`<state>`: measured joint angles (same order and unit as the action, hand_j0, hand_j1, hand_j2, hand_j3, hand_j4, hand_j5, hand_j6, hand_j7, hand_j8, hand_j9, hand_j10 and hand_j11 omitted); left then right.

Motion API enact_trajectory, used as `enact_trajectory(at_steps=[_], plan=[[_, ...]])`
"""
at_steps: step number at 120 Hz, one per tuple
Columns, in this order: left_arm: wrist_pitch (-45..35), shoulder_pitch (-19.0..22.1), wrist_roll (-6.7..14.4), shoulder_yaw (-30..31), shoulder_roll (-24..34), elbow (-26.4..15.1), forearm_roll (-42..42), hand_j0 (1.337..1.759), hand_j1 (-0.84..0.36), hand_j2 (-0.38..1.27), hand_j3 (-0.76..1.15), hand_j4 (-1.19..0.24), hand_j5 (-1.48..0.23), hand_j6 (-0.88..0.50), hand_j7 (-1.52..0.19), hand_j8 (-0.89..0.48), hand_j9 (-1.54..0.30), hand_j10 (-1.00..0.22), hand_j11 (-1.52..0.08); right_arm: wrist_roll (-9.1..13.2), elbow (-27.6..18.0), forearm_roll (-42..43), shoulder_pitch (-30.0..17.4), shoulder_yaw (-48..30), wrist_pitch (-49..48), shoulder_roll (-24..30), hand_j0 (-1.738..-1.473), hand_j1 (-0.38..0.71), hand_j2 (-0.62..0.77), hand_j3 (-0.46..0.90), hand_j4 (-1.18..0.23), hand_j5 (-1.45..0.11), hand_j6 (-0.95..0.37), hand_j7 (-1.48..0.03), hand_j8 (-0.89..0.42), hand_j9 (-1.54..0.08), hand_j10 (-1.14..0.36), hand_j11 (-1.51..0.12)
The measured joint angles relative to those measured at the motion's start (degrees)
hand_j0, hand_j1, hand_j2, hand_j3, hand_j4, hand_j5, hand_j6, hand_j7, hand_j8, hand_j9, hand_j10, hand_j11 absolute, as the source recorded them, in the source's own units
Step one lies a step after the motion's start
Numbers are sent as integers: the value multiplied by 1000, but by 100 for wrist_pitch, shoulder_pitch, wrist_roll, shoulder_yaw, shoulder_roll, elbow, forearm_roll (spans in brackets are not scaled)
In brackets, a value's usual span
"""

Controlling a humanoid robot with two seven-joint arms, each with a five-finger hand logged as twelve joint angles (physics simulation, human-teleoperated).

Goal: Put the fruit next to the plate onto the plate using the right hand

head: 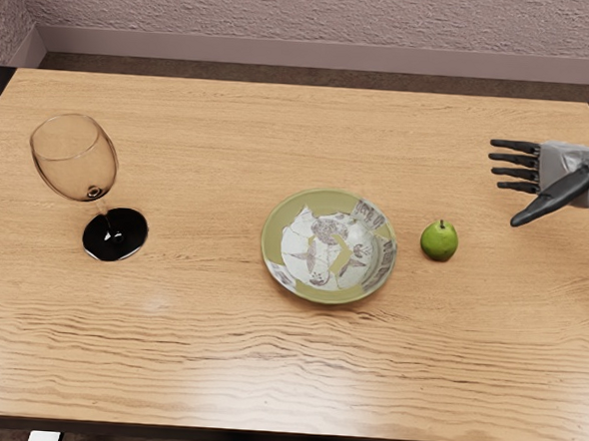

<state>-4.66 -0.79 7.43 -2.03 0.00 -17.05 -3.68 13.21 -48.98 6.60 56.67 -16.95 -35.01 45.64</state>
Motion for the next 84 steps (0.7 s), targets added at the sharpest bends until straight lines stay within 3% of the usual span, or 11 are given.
enact_trajectory(at_steps=[14,24,34,53,62,66,76,84], plan=[[0,0,0,0,0,0,0,1658,349,0,0,0,0,0,0,0,0,0,0,319,-117,74,102,-152,-1,-61,-1658,-349,1,0,-1,0,0,0,0,0,0,0],[0,-1,0,0,0,0,0,1658,349,0,0,0,0,0,0,0,0,0,0,413,-149,288,263,-288,-1,-3,-1658,-349,1,0,-1,0,0,0,0,0,0,0],[0,0,1,0,0,0,0,1658,349,0,0,0,0,0,0,0,0,0,0,454,-214,1059,357,-479,-1,47,-1658,-349,1,0,-1,0,-1,0,0,0,0,0],[0,0,1,0,0,0,0,1658,349,0,0,0,0,0,0,0,0,0,0,474,-1029,2067,316,-726,-1,479,-1658,-349,1,0,-1,0,-2,0,-1,0,-1,0],[0,0,0,0,0,0,0,1658,349,0,0,0,0,0,0,0,0,0,0,438,-1749,2511,95,-777,390,640,-1658,-349,1,0,-2,0,-2,0,-2,0,-1,0],[0,0,0,0,0,0,0,1658,349,0,0,0,0,0,0,0,0,0,0,266,-2010,2674,-52,-790,648,687,-1658,-349,1,0,-2,0,-3,0,-2,0,-2,0],[0,-3,0,-1,0,0,1,1658,349,0,0,0,0,0,0,0,0,0,0,-572,-2391,2969,-376,-787,1034,693,-1658,-349,1,0,-3,0,-4,0,-3,0,-2,0],[0,0,0,0,0,0,0,1658,349,0,0,0,0,0,0,0,0,0,0,-951,-2529,3087,-530,-779,1203,549,-1658,-349,1,0,-3,0,-4,0,-3,0,-2,0]])
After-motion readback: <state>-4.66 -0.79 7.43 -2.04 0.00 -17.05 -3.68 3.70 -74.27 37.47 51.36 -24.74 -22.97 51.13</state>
